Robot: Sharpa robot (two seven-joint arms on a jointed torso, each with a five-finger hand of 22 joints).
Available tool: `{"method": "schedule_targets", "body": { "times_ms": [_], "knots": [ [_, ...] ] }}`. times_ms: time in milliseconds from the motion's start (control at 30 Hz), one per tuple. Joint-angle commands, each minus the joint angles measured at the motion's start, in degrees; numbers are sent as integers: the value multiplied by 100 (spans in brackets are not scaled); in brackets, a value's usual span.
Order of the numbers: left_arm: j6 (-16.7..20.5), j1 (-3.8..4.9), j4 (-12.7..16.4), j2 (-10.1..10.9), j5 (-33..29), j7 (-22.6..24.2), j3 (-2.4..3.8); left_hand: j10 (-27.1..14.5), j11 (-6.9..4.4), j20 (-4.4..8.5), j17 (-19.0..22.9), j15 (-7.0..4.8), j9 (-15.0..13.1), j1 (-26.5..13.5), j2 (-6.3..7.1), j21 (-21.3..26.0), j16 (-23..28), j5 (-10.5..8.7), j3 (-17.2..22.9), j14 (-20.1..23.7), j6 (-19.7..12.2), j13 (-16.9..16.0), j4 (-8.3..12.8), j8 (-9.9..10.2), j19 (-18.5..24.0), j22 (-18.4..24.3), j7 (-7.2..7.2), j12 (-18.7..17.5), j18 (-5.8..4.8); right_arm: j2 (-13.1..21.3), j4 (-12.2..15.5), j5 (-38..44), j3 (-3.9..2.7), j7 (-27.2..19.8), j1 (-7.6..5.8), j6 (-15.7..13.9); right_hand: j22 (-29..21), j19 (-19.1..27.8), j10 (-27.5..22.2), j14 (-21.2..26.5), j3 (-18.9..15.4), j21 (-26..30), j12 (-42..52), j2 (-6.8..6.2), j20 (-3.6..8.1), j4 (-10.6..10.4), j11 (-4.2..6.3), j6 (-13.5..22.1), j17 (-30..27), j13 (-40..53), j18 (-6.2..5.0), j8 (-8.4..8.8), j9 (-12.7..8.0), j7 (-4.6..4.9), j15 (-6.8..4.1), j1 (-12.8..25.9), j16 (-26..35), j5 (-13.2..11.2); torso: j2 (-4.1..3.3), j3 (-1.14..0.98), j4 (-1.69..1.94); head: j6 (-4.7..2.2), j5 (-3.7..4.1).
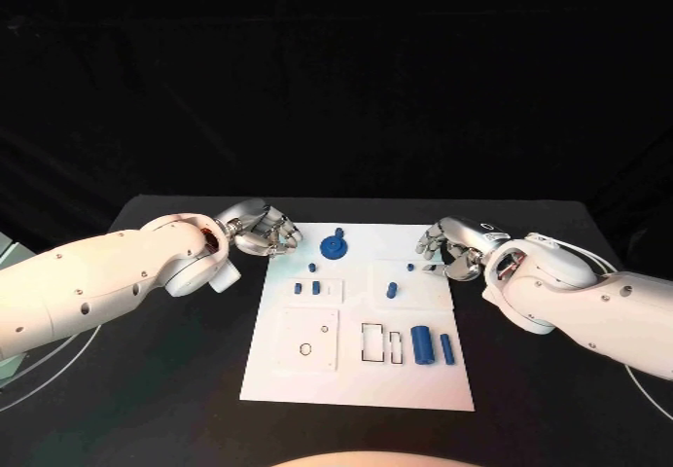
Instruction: Assemble the parts on the task board
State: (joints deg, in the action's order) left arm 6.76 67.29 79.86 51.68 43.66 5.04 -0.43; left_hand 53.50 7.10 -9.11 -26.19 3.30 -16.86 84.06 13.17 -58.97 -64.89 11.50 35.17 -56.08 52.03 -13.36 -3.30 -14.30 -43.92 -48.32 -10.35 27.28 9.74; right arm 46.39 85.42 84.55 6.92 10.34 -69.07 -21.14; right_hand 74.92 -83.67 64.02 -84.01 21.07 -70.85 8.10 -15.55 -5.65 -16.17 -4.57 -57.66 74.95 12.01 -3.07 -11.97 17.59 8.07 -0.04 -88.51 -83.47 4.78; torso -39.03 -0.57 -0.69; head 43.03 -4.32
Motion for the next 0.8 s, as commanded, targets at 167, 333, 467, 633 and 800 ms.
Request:
{"method": "schedule_targets", "body": {
  "times_ms": [167, 333, 467, 633, 800],
  "knots": [
    [-216, 8, 256, 167, -2605, 994, 7, -115, 30, 3, 7, 2, 25, -113, 3, 2, -47, 14, -113, -63, -86, -4, 1, -10, -63, 23, -58, 82, 77, -254, -177, 720, 3, 302, 46, 146, 636, 4, 74, -290, 106, -14, -26, 12, -10, 19, -22, -70, 281, -43, -68, -23, 6, -13, 39, 46, 4, 4, 10, 1, 19, 38, 46],
    [-225, 8, 317, 252, -3003, 1116, 7, -121, 30, -6, 17, 9, 15, -136, -5, 17, -37, 18, -137, -34, -50, -7, -7, -47, -73, 34, -55, 118, 76, -397, -262, 729, 13, 291, 90, 204, 653, -16, 135, -303, 183, -47, -48, 34, 6, 18, -10, -109, 289, -90, -63, -30, 11, -29, 33, 82, -3, 4, 5, 3, 9, 43, 39],
    [-213, 8, 344, 289, -3138, 1151, 6, -119, 29, -7, 20, 9, 14, -138, -9, 22, -34, 19, -140, -28, -45, -8, -8, -53, -73, 37, -54, 127, 76, -482, -314, 723, 21, 273, 121, 250, 661, -26, 178, -310, 241, -60, -65, 46, 15, 29, -1, -139, 295, -122, -60, -38, 17, -41, 25, 93, -6, 4, 7, 0, 13, 52, 37],
    [-205, 8, 377, 306, -3198, 1164, 6, -122, 30, -7, 22, 9, 14, -141, -9, 26, -31, 20, -143, -23, -48, -8, -8, -55, -73, 40, -58, 132, 77, -573, -385, 718, 34, 264, 156, 329, 735, -88, 367, -339, 405, -210, -74, 76, 46, 66, 38, -228, 355, -177, -31, -69, 40, -65, -7, 126, -42, 1, 6, 4, 13, 55, 34],
    [-209, 8, 407, 307, -3219, 1161, 6, -127, 32, -8, 25, 9, 16, -140, -10, 31, -27, 22, -144, -18, -58, -8, -6, -53, -74, 43, -62, 137, 78, -661, -492, 764, 50, 291, 182, 421, 741, -93, 396, -344, 483, -215, -104, 96, 59, 87, 43, -248, 357, -204, -29, -73, 47, -69, -11, 134, -44, 4, 4, 1, 6, 59, 36]
  ]
}}
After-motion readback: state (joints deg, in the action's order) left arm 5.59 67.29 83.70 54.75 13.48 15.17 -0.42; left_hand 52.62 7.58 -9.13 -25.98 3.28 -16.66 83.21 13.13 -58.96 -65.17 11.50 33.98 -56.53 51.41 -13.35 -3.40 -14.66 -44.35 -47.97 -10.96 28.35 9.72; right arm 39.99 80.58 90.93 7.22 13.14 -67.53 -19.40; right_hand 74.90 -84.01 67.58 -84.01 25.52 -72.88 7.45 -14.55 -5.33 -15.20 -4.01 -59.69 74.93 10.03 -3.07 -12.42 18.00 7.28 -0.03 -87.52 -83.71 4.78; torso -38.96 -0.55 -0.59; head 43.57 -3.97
